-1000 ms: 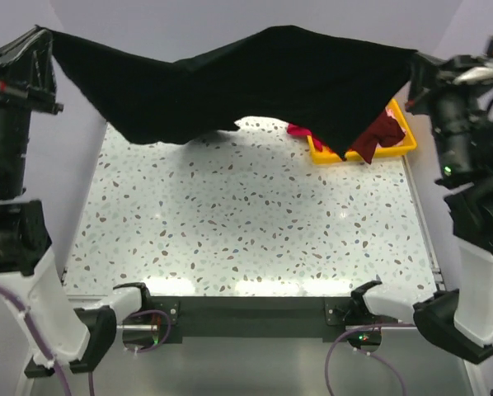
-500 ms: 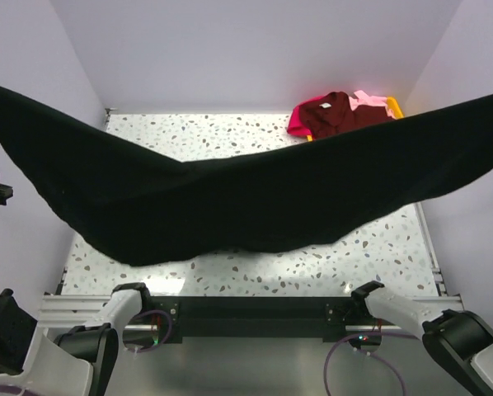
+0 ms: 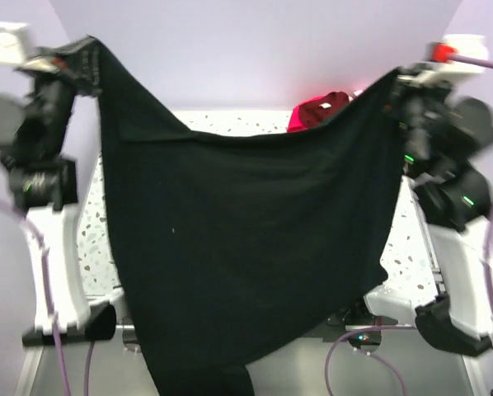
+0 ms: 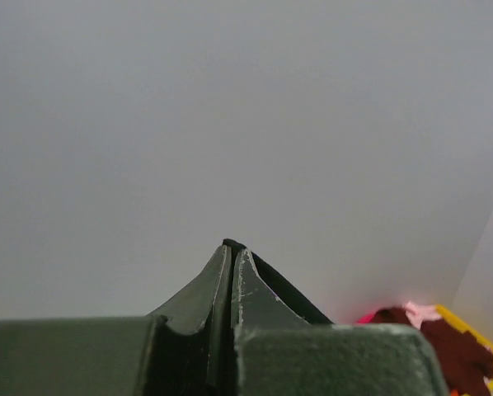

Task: Fold and stack the t-shirts
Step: Flatten the tshirt out

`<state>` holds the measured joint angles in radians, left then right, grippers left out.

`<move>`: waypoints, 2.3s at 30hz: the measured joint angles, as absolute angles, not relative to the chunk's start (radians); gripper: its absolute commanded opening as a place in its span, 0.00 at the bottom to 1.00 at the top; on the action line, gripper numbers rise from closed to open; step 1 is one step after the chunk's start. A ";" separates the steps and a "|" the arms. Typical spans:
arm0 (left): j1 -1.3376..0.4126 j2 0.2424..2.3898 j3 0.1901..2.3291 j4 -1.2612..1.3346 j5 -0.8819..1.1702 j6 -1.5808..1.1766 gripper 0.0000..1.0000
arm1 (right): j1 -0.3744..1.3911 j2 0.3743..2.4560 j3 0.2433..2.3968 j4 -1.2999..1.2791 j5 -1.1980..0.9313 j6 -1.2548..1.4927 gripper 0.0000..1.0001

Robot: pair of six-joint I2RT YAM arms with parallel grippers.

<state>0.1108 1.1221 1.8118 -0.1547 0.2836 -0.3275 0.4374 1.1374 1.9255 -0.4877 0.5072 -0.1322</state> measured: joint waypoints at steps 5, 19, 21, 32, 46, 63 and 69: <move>0.111 1.378 1.702 -0.112 0.276 -0.301 0.00 | 0.421 1.328 1.795 -0.387 0.523 -0.124 0.00; 0.061 2.091 2.181 -0.356 -0.002 -0.185 1.00 | 0.281 1.980 1.993 -0.435 0.348 0.039 0.97; 0.017 1.984 2.048 -0.334 -0.026 -0.172 1.00 | 0.284 1.915 1.911 -0.422 0.311 0.060 0.97; -0.078 1.559 1.518 -0.288 -0.027 -0.230 1.00 | 0.386 1.530 1.409 -0.318 0.098 0.193 0.96; -0.071 1.755 1.356 -0.455 0.001 -0.270 1.00 | 0.520 1.604 1.149 -0.269 -0.044 0.343 0.92; -0.051 1.991 1.383 -0.470 0.045 -0.271 1.00 | 0.519 1.947 1.340 -0.360 -0.018 0.432 0.93; -0.030 2.048 1.460 -0.457 0.050 -0.277 1.00 | 0.484 2.012 1.405 -0.373 -0.039 0.487 0.93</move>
